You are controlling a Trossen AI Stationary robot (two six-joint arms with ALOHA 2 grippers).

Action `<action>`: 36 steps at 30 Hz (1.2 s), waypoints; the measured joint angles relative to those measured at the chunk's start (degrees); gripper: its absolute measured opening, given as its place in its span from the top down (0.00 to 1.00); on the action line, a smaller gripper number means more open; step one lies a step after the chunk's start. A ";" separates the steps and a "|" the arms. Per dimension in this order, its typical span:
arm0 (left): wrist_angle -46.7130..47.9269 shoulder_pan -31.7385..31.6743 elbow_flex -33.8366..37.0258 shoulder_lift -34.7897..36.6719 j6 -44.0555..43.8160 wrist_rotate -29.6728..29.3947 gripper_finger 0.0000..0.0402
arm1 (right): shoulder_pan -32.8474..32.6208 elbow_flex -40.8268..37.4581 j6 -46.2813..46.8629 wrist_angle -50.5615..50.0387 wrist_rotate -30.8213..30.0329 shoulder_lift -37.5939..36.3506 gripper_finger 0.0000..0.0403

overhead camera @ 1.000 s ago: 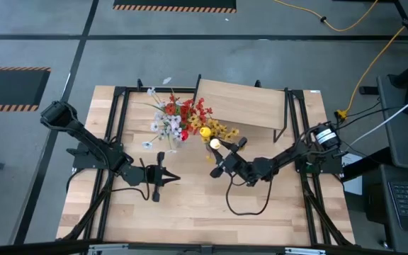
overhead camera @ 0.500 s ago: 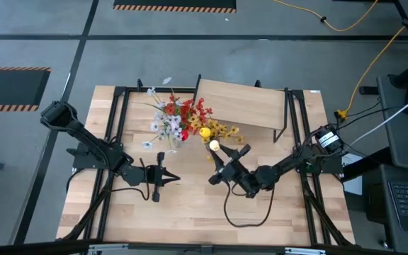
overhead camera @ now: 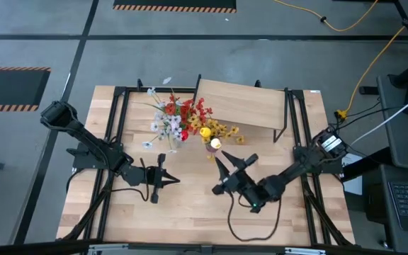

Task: Pick and place flowers into a vace then onto a shelf
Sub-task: Put the violet vase on the shelf

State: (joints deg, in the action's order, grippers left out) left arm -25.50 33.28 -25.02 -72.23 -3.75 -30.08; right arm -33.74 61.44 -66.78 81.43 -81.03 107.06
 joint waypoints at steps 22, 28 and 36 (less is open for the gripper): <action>-0.23 -0.02 0.00 0.00 3.65 1.07 0.99 | -9.79 2.28 16.98 -10.60 -8.98 -0.01 0.94; -0.35 -0.02 0.00 0.00 2.41 1.04 1.00 | -7.67 6.03 6.32 -9.55 -9.03 0.01 0.97; -0.26 -0.02 0.00 0.00 1.51 1.05 0.98 | -4.06 12.88 4.80 -21.24 -6.55 -0.01 0.99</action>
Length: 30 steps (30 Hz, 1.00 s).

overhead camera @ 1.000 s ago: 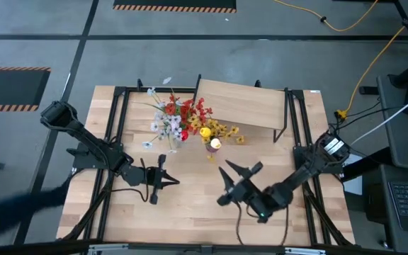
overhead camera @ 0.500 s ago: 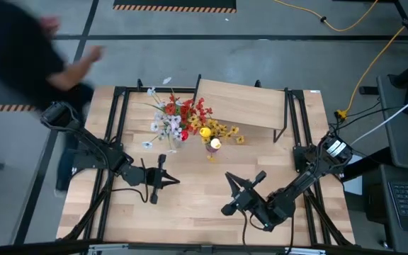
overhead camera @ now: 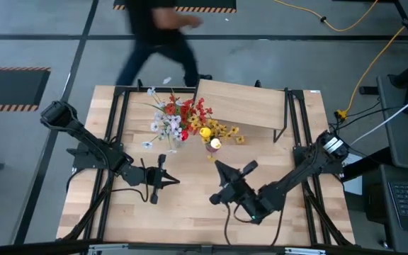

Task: Pick and place flowers into a vace then onto a shelf
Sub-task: Put the violet vase on the shelf

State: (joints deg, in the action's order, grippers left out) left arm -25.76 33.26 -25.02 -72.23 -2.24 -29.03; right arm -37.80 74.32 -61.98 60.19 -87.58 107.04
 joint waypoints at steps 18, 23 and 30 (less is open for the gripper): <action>0.07 0.00 0.00 0.00 -3.02 0.32 0.99 | 2.07 16.11 25.20 -56.59 35.31 0.00 1.00; 0.07 0.00 0.00 0.00 -3.04 0.64 1.00 | 5.99 22.08 46.31 -73.21 54.80 -0.02 1.00; 0.04 0.07 0.00 0.00 -3.06 0.65 0.99 | 7.62 17.63 56.91 -73.79 51.07 0.00 1.00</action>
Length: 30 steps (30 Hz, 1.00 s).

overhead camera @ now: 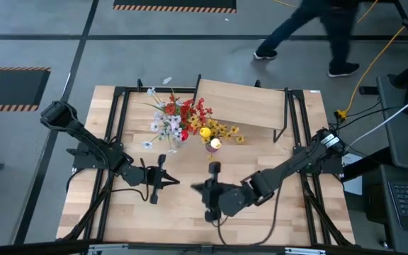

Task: Pick and place flowers into a vace then onto a shelf
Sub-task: Put the violet vase on the shelf

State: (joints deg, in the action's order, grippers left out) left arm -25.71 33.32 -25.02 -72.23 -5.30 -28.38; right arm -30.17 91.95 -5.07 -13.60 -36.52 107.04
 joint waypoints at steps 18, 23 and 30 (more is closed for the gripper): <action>0.00 0.00 0.00 0.00 1.54 -0.02 1.00 | -1.99 -21.71 16.78 14.63 -13.57 -0.28 1.00; 0.22 0.00 0.00 0.00 0.72 -0.02 0.99 | -1.64 -33.65 16.53 34.23 -12.02 -3.37 1.00; 0.22 -0.06 0.00 0.00 2.21 -0.22 1.00 | -2.19 -47.92 13.03 53.99 -11.49 -8.55 0.99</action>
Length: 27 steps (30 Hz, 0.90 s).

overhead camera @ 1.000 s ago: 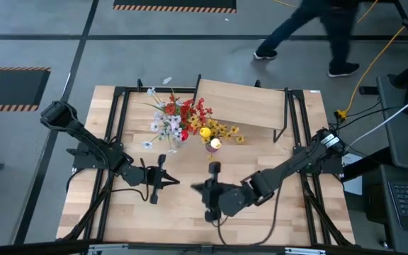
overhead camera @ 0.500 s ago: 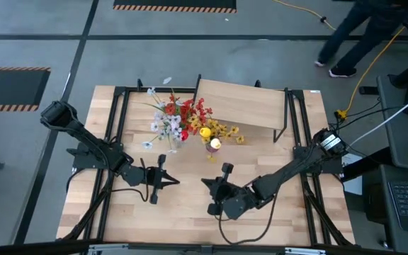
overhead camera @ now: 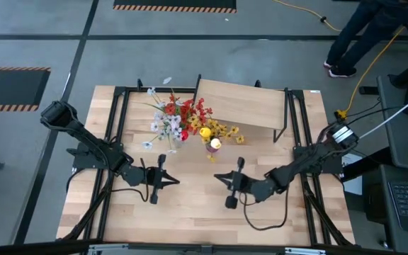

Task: Pick and place flowers into a vace then onto a shelf
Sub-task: Put the violet vase on the shelf

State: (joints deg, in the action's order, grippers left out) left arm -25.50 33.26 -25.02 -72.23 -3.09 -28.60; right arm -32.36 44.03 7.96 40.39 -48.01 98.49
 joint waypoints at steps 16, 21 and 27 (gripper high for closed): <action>-0.02 -0.02 0.00 0.00 -1.39 -0.46 0.99 | 2.22 -15.28 2.30 6.69 -0.38 -8.08 0.95; -0.02 -0.02 0.00 0.00 -3.38 -0.46 0.99 | 3.85 -16.43 2.10 6.97 1.62 -8.06 0.83; -0.03 -0.02 0.00 0.00 -4.49 -0.46 0.99 | 5.37 -16.37 -0.28 6.83 2.51 -8.06 0.60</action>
State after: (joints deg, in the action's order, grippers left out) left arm -25.53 33.23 -25.02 -72.23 -7.59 -29.06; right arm -26.99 27.66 7.68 47.22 -45.50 90.43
